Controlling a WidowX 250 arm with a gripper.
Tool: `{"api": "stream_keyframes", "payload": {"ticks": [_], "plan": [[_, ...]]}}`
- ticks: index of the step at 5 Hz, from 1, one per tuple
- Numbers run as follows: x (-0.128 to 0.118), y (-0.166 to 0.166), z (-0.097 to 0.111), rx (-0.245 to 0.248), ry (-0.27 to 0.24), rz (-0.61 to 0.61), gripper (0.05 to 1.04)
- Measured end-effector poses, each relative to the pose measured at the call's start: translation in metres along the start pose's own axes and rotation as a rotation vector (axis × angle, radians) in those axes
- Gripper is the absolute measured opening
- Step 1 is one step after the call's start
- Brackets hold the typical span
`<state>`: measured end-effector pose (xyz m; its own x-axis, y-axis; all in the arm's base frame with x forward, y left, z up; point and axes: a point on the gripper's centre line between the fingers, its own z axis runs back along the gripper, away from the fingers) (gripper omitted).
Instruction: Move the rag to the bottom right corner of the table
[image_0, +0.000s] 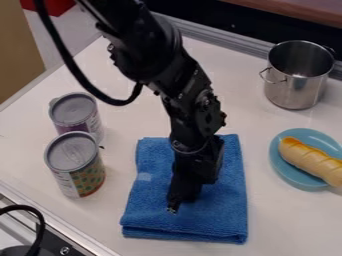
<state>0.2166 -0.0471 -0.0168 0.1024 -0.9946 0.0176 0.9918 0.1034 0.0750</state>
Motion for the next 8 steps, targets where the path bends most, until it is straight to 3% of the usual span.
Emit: {"api": "stream_keyframes", "payload": {"ticks": [1, 4, 5, 6, 7, 8], "plan": [[0.004, -0.008, -0.001, 0.018, -0.009, -0.058, 0.053], [0.019, -0.029, 0.005, 0.007, -0.05, -0.274, 0.053], [0.018, -0.029, 0.008, -0.009, -0.063, -0.24, 0.065], [0.02, 0.001, 0.018, 0.045, -0.101, -0.001, 0.192], [0.019, 0.022, 0.032, 0.022, -0.074, 0.109, 0.413], [0.019, 0.028, 0.041, -0.01, -0.049, 0.161, 0.701]]}}
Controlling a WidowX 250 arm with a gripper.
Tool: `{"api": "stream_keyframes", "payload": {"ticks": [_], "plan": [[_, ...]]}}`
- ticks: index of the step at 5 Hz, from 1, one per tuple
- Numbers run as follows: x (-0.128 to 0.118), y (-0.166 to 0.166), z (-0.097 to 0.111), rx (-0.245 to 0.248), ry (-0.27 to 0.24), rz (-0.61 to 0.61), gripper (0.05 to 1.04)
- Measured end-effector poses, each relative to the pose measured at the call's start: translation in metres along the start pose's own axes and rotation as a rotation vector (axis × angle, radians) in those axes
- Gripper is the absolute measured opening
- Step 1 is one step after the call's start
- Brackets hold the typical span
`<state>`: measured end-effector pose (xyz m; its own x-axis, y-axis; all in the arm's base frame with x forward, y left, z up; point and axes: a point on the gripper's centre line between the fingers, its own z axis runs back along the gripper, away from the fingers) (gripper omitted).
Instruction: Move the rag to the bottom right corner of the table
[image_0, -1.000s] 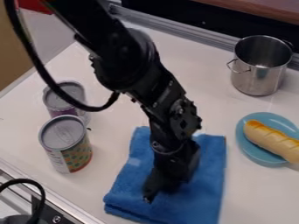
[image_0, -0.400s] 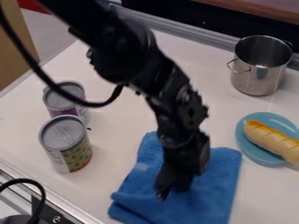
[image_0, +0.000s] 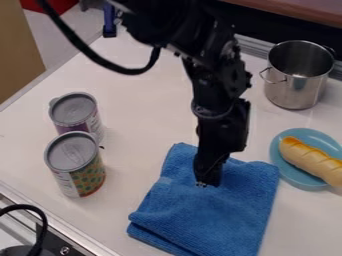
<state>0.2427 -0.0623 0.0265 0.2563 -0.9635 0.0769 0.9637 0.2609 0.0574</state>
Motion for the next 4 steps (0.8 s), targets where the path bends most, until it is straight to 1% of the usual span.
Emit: {"api": "stream_keyframes", "payload": {"ticks": [1, 2, 3, 4], "plan": [[-0.007, -0.002, 0.005, -0.024, 0.014, 0.003, 0.96], [-0.013, 0.009, 0.021, -0.077, 0.005, 0.039, 1.0], [-0.02, 0.04, 0.027, 0.048, -0.022, 0.217, 1.0], [-0.031, 0.079, 0.016, 0.187, -0.007, 0.438, 1.0]]}}
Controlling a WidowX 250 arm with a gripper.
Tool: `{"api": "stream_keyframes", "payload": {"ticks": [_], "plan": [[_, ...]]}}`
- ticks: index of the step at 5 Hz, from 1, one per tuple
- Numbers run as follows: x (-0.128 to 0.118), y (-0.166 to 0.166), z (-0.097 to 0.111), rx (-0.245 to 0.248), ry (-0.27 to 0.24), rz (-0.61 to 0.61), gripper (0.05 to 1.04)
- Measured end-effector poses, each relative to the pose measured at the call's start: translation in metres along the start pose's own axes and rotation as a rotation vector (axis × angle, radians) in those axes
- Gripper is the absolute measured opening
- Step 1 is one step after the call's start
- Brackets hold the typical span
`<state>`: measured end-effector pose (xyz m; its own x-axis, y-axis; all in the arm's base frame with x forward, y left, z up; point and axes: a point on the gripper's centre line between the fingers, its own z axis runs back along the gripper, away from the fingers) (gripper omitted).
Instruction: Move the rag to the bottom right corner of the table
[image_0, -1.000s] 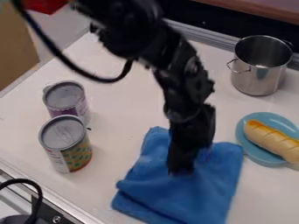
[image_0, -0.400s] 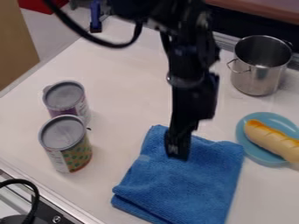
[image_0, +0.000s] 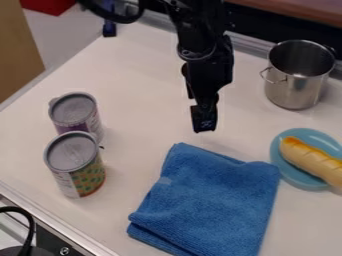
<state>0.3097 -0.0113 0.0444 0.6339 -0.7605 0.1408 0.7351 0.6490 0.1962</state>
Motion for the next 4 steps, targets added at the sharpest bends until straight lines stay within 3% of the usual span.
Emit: {"api": "stream_keyframes", "payload": {"ticks": [1, 2, 3, 4], "plan": [[0.004, 0.037, -0.013, 0.09, -0.013, 0.194, 1.0], [0.0, 0.068, -0.021, 0.103, -0.029, 0.337, 1.0], [0.005, 0.084, -0.027, 0.085, -0.059, 0.413, 1.0], [0.022, 0.087, -0.031, 0.079, -0.1, 0.41, 1.0]]}}
